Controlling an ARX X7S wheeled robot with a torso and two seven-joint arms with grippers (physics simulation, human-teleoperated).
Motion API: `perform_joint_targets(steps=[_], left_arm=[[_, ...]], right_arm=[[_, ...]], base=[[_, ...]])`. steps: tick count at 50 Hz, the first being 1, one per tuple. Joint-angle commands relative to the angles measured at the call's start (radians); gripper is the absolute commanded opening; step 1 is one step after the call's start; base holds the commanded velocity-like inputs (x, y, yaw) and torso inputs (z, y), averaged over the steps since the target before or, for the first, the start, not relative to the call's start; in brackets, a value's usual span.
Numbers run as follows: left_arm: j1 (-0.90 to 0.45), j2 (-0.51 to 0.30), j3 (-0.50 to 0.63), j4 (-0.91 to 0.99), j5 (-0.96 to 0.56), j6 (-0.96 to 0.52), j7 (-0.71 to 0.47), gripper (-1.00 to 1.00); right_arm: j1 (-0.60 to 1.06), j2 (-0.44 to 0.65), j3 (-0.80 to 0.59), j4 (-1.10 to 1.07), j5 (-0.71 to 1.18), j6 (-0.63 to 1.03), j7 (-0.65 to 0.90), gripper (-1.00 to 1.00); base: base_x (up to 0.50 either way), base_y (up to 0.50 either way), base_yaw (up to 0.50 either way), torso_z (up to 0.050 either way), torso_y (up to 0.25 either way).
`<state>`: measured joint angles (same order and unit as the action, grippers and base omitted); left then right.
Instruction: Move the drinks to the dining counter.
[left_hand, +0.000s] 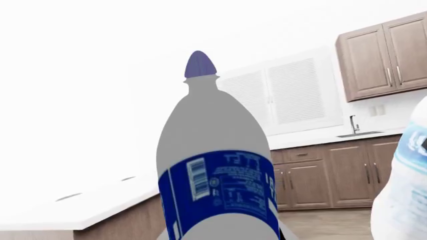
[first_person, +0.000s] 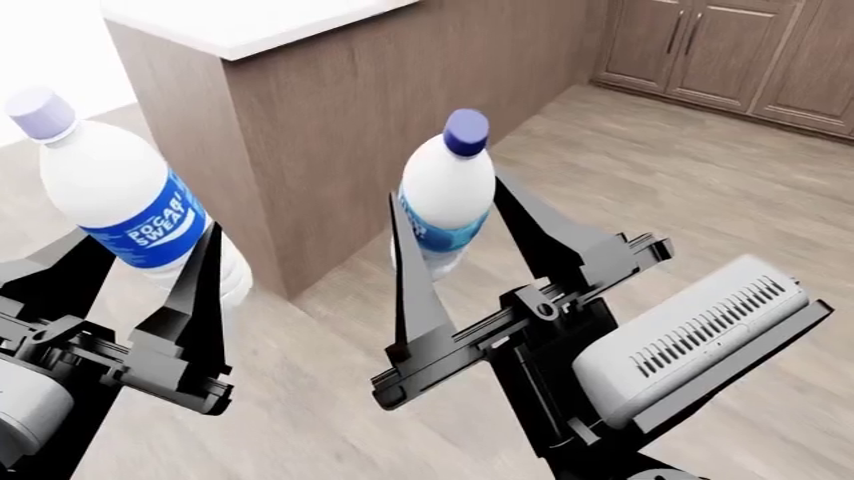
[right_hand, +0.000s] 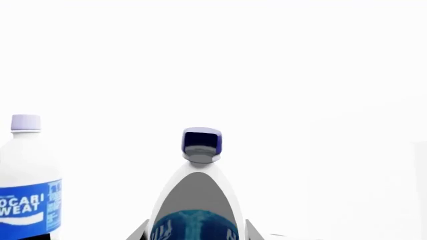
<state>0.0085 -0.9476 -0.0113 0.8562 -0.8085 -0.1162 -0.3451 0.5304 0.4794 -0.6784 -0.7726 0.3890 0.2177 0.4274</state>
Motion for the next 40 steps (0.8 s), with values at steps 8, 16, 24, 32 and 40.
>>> perform_joint_targets(steps=[8,16,24,32,40], left_arm=[[-0.001,0.003,-0.002,0.001,-0.007,0.009,0.000,-1.00],[-0.001,0.003,-0.001,0.001,-0.006,0.009,-0.001,-1.00],[-0.001,0.002,-0.002,0.001,-0.008,0.009,-0.003,-1.00],[-0.002,0.002,0.001,0.000,-0.005,0.008,-0.002,-1.00],[-0.005,0.001,0.003,0.001,-0.005,0.006,-0.003,-1.00]], right_arm=[[0.002,0.000,0.000,-0.001,-0.026,-0.003,-0.001,-1.00],[0.002,0.001,-0.001,-0.003,-0.025,-0.001,0.001,-1.00],[0.001,0.003,-0.005,-0.002,-0.029,-0.002,0.002,-1.00],[0.002,0.004,-0.007,0.001,-0.031,-0.004,0.001,-1.00],[0.007,0.003,-0.009,0.001,-0.029,-0.003,0.000,-1.00]], base=[[-0.48,0.25,0.00,0.000,0.003],[-0.48,0.25,0.00,0.000,0.001],[-0.48,0.25,0.00,0.000,0.001],[-0.50,0.23,0.00,0.000,0.001],[-0.52,0.22,0.00,0.001,0.003]])
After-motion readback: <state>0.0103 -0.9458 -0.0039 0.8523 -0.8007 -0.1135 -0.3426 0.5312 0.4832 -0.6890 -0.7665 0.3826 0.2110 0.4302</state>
